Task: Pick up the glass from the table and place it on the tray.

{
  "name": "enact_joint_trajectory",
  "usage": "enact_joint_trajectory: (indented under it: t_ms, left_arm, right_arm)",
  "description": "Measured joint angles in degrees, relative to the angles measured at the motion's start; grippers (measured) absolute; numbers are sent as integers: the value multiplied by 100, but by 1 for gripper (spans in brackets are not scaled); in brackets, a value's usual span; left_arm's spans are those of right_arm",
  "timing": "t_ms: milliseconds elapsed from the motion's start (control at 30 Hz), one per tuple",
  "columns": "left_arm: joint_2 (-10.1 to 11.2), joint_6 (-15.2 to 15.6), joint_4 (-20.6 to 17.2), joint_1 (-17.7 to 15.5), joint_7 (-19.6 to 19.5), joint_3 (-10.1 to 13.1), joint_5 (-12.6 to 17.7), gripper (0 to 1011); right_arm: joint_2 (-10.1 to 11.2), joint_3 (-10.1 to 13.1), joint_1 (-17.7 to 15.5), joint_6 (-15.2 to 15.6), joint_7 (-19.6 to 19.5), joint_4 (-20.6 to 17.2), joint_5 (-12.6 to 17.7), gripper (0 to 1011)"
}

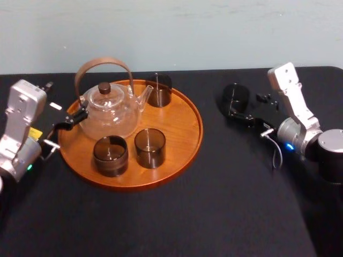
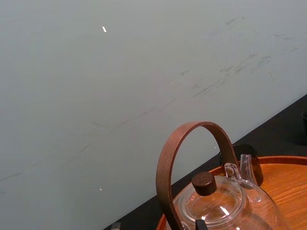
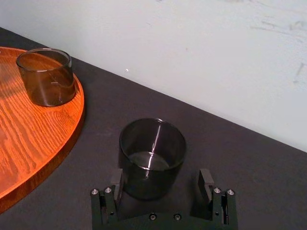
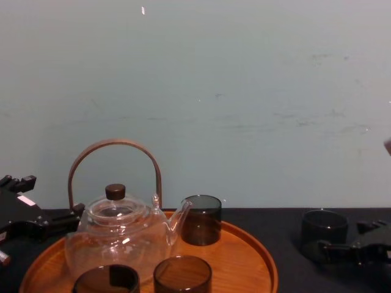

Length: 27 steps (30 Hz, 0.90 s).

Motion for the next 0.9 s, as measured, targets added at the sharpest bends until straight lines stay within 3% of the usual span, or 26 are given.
enact_joint_trajectory:
  t_ms: [367, 900]
  left_arm:
    - [0, 0, 0, 0, 0, 0, 0, 1010]
    - [0, 0, 0, 0, 0, 0, 0, 1010]
  right_arm:
    - [-176, -113, 319, -266, 89, 563, -112, 1002]
    - [-328, -170, 654, -549, 145, 1063, -199, 1002]
